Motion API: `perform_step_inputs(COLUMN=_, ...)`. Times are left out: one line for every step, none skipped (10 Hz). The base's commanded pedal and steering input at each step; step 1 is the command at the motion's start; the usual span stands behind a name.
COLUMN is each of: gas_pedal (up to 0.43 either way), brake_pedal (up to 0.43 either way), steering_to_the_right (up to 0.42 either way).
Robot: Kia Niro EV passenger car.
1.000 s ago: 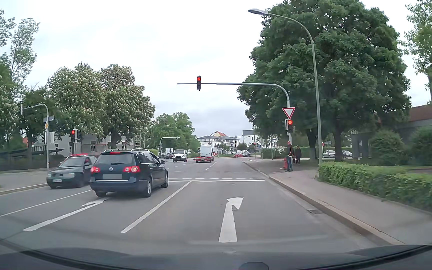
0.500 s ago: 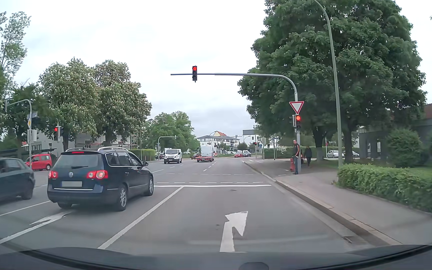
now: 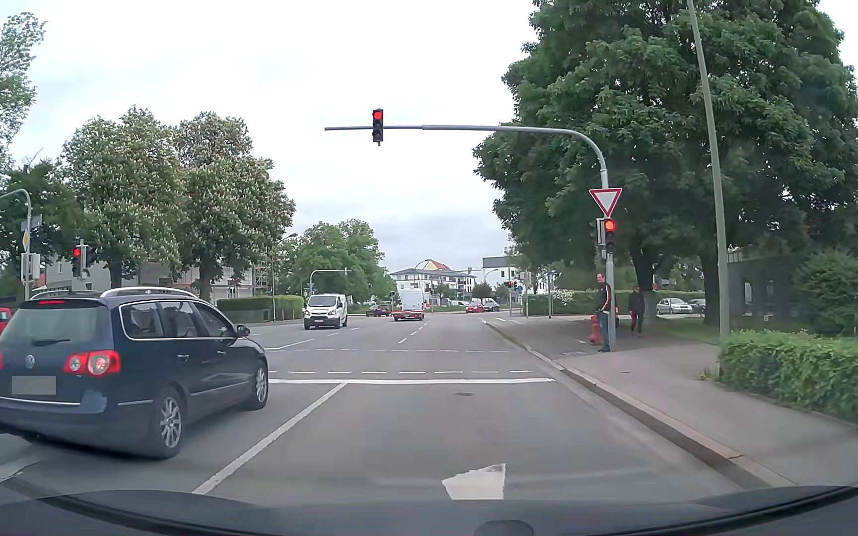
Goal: Follow the waypoints while adhering to traffic rules and regulations
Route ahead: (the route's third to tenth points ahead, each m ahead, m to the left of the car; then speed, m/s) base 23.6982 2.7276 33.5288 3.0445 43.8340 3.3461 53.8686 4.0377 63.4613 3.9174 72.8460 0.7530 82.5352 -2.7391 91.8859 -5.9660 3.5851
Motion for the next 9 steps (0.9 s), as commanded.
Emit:
perform_step_inputs(gas_pedal=0.000, brake_pedal=0.220, steering_to_the_right=-0.002)
perform_step_inputs(gas_pedal=0.000, brake_pedal=0.226, steering_to_the_right=-0.002)
perform_step_inputs(gas_pedal=0.000, brake_pedal=0.226, steering_to_the_right=-0.002)
perform_step_inputs(gas_pedal=0.000, brake_pedal=0.220, steering_to_the_right=-0.002)
perform_step_inputs(gas_pedal=0.000, brake_pedal=0.213, steering_to_the_right=-0.002)
perform_step_inputs(gas_pedal=0.000, brake_pedal=0.207, steering_to_the_right=-0.002)
perform_step_inputs(gas_pedal=0.000, brake_pedal=0.207, steering_to_the_right=-0.002)
perform_step_inputs(gas_pedal=0.000, brake_pedal=0.201, steering_to_the_right=-0.002)
perform_step_inputs(gas_pedal=0.000, brake_pedal=0.201, steering_to_the_right=-0.002)
